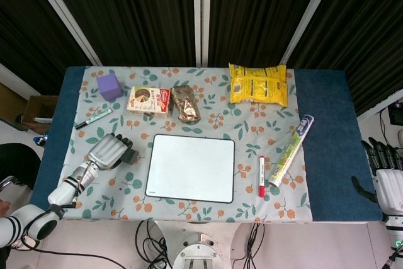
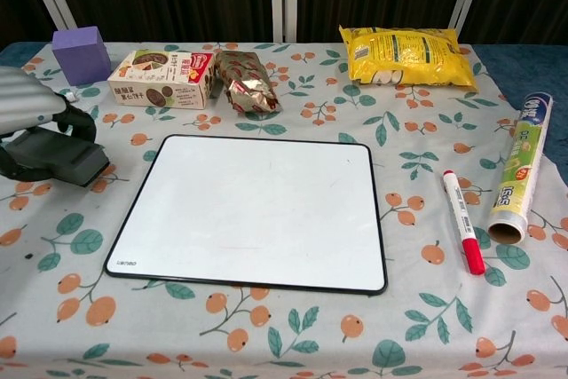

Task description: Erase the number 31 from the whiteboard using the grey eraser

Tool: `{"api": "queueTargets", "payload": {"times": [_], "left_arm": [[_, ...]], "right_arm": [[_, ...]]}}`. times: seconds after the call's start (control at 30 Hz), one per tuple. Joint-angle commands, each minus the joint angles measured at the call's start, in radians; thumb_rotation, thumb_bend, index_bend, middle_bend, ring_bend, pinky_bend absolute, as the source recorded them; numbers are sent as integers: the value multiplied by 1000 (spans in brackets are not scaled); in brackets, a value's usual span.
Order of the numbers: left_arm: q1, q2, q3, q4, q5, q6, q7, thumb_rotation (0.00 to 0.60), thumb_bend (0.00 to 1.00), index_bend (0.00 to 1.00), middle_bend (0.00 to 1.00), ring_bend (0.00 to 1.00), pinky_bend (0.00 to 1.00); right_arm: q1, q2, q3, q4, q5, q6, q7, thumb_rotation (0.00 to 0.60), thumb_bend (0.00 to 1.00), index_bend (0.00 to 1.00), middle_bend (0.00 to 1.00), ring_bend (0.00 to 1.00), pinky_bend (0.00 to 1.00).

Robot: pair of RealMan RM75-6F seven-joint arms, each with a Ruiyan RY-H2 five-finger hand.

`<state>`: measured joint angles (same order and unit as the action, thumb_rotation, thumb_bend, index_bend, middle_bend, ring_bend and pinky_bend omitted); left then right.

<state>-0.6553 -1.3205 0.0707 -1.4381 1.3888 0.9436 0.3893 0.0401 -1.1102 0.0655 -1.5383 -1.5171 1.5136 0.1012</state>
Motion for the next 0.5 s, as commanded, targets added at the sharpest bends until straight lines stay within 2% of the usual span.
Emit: {"api": "queueTargets", "payload": {"times": [0.03,0.17,0.33,0.43,0.5], "left_arm": [[5,12,-12,-32,-38,-12,43,600,153,92,155,159,329],[12,15,-16,-44,-59,-14,65,600,99,36,101,125,292],[30,36,-26,-76,-45,33,69,600,56,26,84,116,278],[73,78,-36,-129,21,152,13,600,33,26,85,115,269],[125,106,-33,-149,98,283,-47,600,17,27,85,114,263]], "right_arm": [[0,0,0,0,2,-1,0,600,242,0,0,0,0],[0,2,-1,-2,2,-1,-1,600,242,0,0,0,0],[-2,4,0,-5,2,4,-1,600,242,0,0,0,0],[-4,7,1,-7,1,9,0,600,241,0,0,0,0],[-5,10,1,-9,0,12,1,600,242,0,0,0,0]]}}
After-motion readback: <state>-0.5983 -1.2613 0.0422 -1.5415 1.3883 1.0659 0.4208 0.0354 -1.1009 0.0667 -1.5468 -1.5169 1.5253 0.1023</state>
